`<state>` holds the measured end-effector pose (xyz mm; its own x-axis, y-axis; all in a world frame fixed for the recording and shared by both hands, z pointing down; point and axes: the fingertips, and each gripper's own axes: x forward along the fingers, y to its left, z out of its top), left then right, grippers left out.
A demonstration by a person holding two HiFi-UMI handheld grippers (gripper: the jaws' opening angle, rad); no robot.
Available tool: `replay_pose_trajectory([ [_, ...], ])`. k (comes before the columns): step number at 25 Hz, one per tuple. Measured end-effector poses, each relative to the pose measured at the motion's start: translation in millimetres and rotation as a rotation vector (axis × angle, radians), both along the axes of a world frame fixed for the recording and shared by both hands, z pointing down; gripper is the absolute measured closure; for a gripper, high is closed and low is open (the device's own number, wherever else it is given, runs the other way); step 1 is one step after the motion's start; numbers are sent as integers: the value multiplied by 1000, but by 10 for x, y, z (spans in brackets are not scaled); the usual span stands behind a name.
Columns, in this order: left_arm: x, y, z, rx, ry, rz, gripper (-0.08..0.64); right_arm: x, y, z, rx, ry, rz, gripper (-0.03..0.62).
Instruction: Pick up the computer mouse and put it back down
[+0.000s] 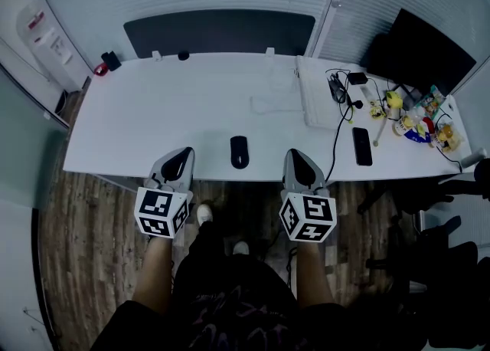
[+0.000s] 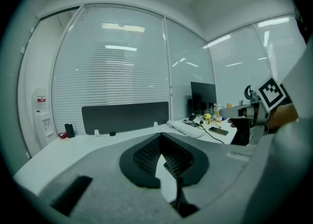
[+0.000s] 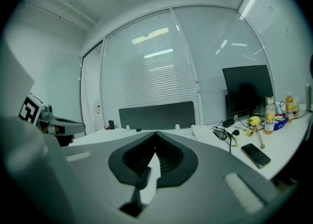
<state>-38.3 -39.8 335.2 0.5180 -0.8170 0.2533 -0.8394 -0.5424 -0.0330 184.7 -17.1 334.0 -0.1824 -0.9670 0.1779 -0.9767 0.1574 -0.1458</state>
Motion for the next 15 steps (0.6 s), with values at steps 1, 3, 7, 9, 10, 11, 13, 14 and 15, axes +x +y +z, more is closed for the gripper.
replay_pose_trajectory([
  [1,1,-20,5,1,1,3,560,-8,-17,2,0,0,1,583],
  [3,0,-67,13,1,4,9,560,-27,-55,14,-3,1,4,582],
  [7,-37,-212,16,-1,11,14,560,-93,-160,33,-10,0,7,581],
  [9,-55,-279,38,-5,14,20,560,-127,-220,60,-17,3,11,581],
  [10,-64,-314,51,-7,14,24,560,-144,-253,74,-20,4,14,581],
  [11,-78,-351,63,-10,14,26,560,-163,-288,88,-23,5,16,582],
  [13,-113,-431,83,-14,16,29,560,-203,-360,110,-29,6,18,582],
  [14,-133,-474,91,-17,17,29,560,-224,-395,118,-32,6,19,581],
  [15,-154,-516,99,-20,18,29,560,-245,-432,127,-35,6,21,581],
])
